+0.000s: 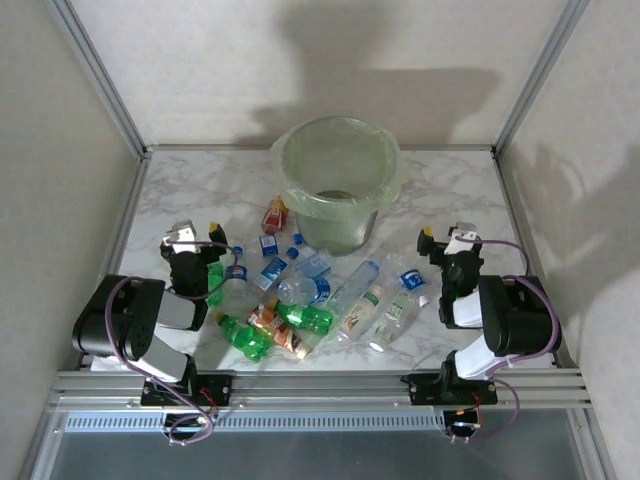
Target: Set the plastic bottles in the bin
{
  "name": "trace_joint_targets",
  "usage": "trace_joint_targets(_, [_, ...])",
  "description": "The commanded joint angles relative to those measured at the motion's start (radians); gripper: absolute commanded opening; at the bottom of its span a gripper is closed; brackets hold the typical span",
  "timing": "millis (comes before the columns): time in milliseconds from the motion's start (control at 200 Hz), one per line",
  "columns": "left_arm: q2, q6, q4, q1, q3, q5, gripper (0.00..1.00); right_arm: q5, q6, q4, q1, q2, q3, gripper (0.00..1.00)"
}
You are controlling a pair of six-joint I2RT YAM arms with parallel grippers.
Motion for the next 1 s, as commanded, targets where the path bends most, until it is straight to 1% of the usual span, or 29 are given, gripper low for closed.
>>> trace_joint_targets(0, [0.001,0.012,0.013,0.008,0.015,0.009,0.99,-0.012,-0.014,0.019,-0.003,0.004,0.015,0.99])
trace_joint_targets(821, [0.001,0.009,0.008,0.007,0.017,0.011,0.99,-0.013,-0.014,0.016,-0.004,0.003,0.016,0.99])
trace_joint_targets(856, [0.000,0.009,0.007,0.008,0.018,0.010,0.99,0.018,-0.008,0.016,-0.002,-0.002,0.020,0.99])
trace_joint_targets(901, [0.000,0.010,0.009,0.008,0.018,0.009,0.99,0.095,0.014,-0.076,0.002,-0.056,0.048,0.99])
trace_joint_targets(916, [0.000,0.011,0.015,0.006,0.017,0.004,0.99,0.125,0.023,-0.135,0.003,-0.083,0.079,0.99])
trace_joint_targets(936, [-0.007,0.014,0.015,-0.002,0.022,-0.036,0.99,0.159,0.034,-0.235,0.004,-0.127,0.116,0.99])
trace_joint_targets(956, [-0.038,0.013,-0.053,-0.018,0.044,-0.096,0.99,0.184,0.052,-0.360,0.003,-0.171,0.176,0.99])
trace_joint_targets(976, [-0.082,0.009,-0.169,-0.032,0.086,-0.151,1.00,0.217,0.086,-0.494,0.005,-0.212,0.235,0.99])
trace_joint_targets(996, [-0.123,0.004,-0.284,-0.037,0.142,-0.183,1.00,0.253,0.130,-0.619,0.004,-0.245,0.308,0.99])
